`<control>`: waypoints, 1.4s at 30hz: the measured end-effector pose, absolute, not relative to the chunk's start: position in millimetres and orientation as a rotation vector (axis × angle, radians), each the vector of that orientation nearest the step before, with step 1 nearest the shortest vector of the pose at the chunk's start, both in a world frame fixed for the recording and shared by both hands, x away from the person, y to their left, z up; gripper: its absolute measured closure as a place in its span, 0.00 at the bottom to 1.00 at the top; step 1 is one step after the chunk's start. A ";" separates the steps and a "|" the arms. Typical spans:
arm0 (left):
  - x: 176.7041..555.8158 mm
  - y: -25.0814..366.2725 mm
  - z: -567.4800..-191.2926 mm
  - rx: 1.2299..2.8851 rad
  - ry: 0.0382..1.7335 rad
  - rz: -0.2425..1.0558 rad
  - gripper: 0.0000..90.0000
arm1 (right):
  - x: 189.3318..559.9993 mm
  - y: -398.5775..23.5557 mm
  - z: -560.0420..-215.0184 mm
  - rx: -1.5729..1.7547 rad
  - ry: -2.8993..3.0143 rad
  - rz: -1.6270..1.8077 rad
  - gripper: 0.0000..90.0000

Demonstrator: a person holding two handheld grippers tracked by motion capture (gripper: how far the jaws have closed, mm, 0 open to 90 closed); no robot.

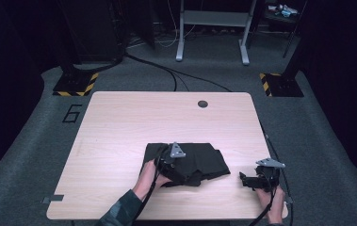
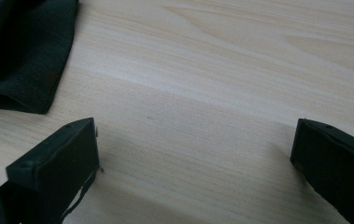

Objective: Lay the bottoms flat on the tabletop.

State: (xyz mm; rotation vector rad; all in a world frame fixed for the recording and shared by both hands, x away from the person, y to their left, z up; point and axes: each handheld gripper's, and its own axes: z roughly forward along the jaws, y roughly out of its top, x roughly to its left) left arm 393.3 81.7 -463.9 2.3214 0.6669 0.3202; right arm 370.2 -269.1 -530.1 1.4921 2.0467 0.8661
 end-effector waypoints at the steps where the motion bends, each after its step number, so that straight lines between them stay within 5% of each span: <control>1: 392.1 76.9 -464.7 2.329 0.658 0.324 0.03 | 370.3 -269.2 -530.1 1.492 2.048 0.866 0.00; 7: 388.9 55.1 -470.6 2.402 0.599 0.328 0.12 | 370.2 -269.2 -530.1 1.492 2.048 0.866 0.00; 11: 391.8 51.1 -474.7 2.441 0.626 0.365 0.35 | 370.3 -269.2 -530.1 1.492 2.048 0.866 0.00; 21: 392.3 58.2 -469.2 2.419 0.558 0.348 0.76 | 370.2 -269.2 -530.1 1.491 2.047 0.866 0.00; 28: 393.9 63.9 -465.0 2.395 0.535 0.356 0.86 | 370.0 -268.9 -530.0 1.496 2.046 0.866 0.00; 42: 397.2 94.0 -439.7 2.266 0.591 0.397 0.88 | 369.9 -268.8 -530.0 1.498 2.046 0.866 0.00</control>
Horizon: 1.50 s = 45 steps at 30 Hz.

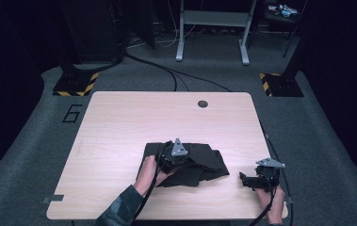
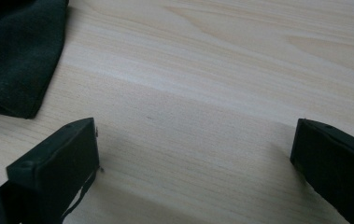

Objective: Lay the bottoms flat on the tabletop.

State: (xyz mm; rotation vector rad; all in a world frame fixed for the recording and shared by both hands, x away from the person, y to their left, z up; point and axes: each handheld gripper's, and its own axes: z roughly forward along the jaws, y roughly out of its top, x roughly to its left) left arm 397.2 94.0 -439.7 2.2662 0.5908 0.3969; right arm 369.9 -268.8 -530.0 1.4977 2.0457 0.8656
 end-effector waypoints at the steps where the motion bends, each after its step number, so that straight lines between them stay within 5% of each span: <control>1: 397.4 96.8 -437.8 2.253 0.597 0.407 0.88 | 369.9 -268.7 -530.0 1.498 2.045 0.866 0.00; 45: 391.5 223.5 -393.1 1.890 0.857 0.650 0.89 | 369.8 -268.7 -530.0 1.499 2.045 0.865 0.00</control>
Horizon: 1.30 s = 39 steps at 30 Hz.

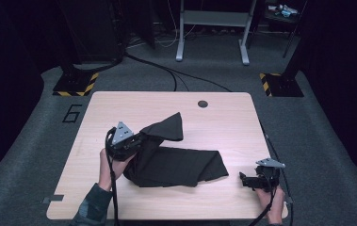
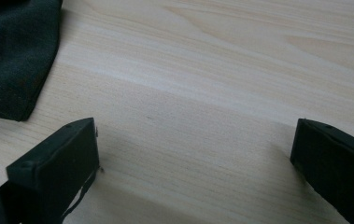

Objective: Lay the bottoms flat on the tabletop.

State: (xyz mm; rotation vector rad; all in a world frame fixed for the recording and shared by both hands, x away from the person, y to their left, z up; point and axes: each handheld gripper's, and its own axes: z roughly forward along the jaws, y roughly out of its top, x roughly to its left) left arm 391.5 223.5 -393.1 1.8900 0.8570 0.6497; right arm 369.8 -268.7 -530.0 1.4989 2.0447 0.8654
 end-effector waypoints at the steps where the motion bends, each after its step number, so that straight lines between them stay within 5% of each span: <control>1: 390.8 226.8 -392.5 1.889 0.864 0.655 0.89 | 369.8 -268.7 -530.0 1.500 2.044 0.866 0.00; 26: 369.1 315.3 -421.5 1.712 1.179 0.738 0.86 | 370.2 -269.1 -530.1 1.497 2.042 0.864 0.00; 34: 342.7 344.9 -439.6 1.682 1.349 0.837 0.42 | 370.1 -269.5 -529.8 1.505 2.034 0.861 0.01; 39: 338.5 351.7 -438.3 1.669 1.343 0.862 0.29 | 370.2 -269.0 -529.1 1.515 2.036 0.852 0.01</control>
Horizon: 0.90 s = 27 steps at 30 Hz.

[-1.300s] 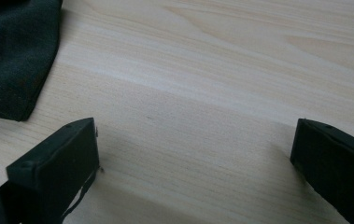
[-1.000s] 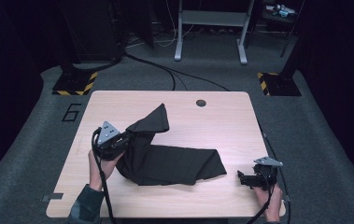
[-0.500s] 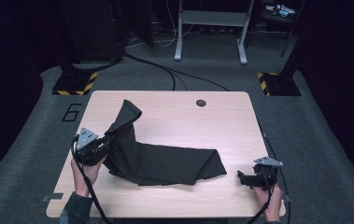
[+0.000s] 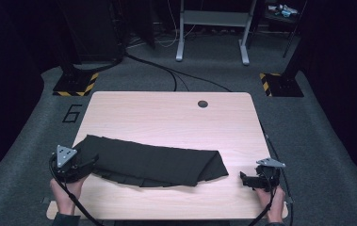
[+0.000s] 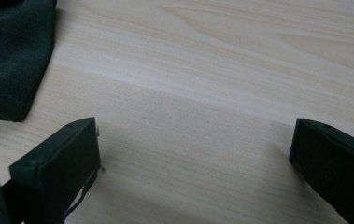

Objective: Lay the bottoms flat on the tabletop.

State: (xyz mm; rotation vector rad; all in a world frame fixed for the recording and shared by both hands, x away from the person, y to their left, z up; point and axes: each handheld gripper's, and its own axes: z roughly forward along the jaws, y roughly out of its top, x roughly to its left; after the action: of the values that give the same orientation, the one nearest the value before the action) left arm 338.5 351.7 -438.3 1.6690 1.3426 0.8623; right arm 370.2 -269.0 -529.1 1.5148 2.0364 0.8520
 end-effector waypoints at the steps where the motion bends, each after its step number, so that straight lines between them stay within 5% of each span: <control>1: 340.5 353.1 -438.0 1.677 1.346 0.851 0.28 | 370.3 -269.0 -529.0 1.516 2.039 0.851 0.01; 12: 385.8 358.7 -450.0 1.787 1.374 0.781 0.14 | 363.8 -235.5 -509.7 1.468 2.078 0.962 0.02; 16: 403.9 362.2 -462.8 1.834 1.392 0.718 0.00 | 363.9 -201.5 -494.8 1.374 2.134 1.035 0.02; 27: 427.9 360.6 -497.1 1.932 1.436 0.641 0.04 | 385.2 -113.4 -479.7 1.165 2.315 1.106 0.00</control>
State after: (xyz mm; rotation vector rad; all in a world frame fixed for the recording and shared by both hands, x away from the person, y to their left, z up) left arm 427.9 360.6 -497.1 1.9320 1.4364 0.6407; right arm 385.2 -113.4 -479.7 1.1651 2.3151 1.1059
